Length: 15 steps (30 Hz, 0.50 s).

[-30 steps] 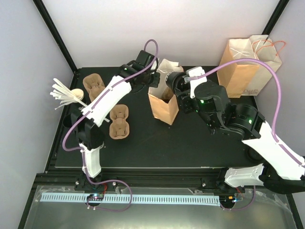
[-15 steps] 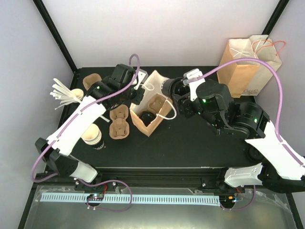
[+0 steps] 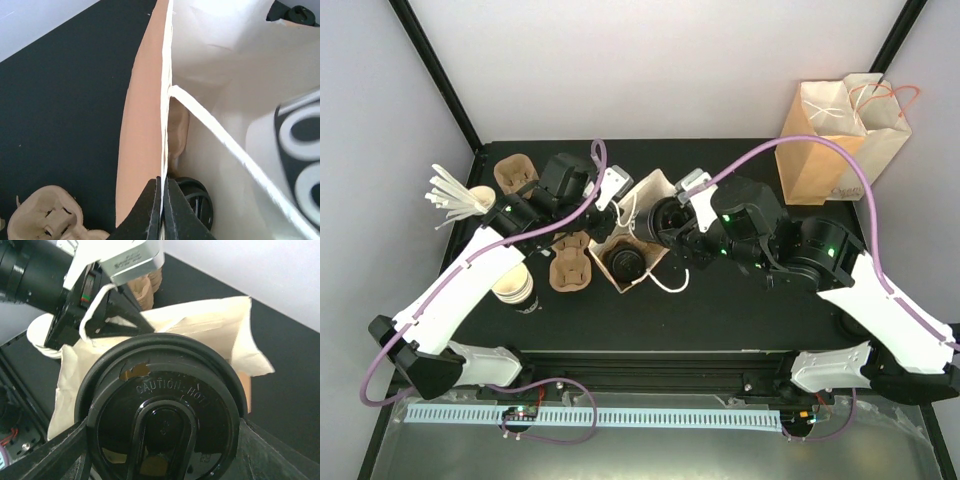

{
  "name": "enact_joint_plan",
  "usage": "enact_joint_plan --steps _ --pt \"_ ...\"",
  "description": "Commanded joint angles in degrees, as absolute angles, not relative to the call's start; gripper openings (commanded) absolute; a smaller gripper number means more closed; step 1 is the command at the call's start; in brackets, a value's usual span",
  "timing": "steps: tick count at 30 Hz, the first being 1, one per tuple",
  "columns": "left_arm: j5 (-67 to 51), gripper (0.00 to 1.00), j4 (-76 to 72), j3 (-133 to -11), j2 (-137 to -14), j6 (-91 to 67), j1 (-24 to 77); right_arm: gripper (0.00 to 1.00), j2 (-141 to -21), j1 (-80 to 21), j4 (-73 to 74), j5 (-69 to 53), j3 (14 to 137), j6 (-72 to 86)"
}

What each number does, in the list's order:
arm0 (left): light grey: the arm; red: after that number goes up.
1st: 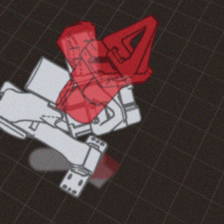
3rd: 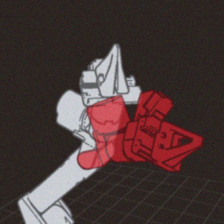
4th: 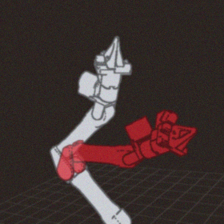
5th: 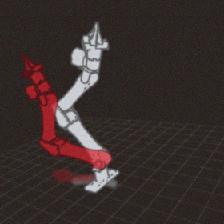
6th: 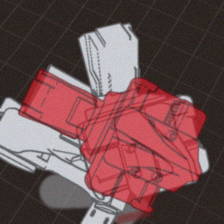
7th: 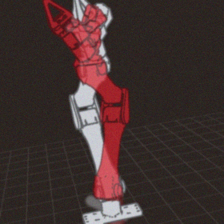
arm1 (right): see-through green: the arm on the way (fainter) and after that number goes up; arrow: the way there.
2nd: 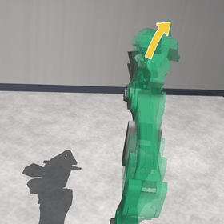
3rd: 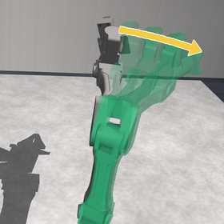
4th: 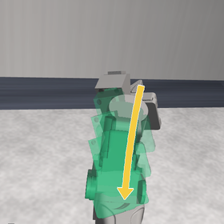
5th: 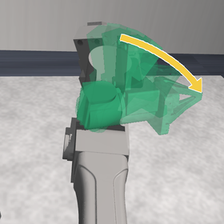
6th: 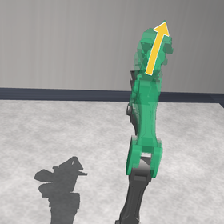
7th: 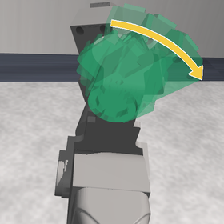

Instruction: Pack the takeout coffee

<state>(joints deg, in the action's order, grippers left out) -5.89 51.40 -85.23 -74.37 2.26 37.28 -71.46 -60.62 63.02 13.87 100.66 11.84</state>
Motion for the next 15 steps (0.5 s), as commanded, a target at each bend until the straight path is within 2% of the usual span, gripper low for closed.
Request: enact_joint_plan --steps 1,9,15 --pt "-7.0 0.02 48.7 -84.6 -73.7 4.9 38.1 0.5 -71.6 -60.6 62.8 10.3 97.9 11.2" --pt "-3.1 0.02 46.9 -81.8 -70.8 7.7 41.2 0.5 -71.3 -62.1 64.3 14.1 85.4 13.8" --pt "2.4 0.01 42.2 -77.2 -67.3 9.9 46.9 0.5 -70.3 -67.0 64.0 22.0 76.7 18.7"
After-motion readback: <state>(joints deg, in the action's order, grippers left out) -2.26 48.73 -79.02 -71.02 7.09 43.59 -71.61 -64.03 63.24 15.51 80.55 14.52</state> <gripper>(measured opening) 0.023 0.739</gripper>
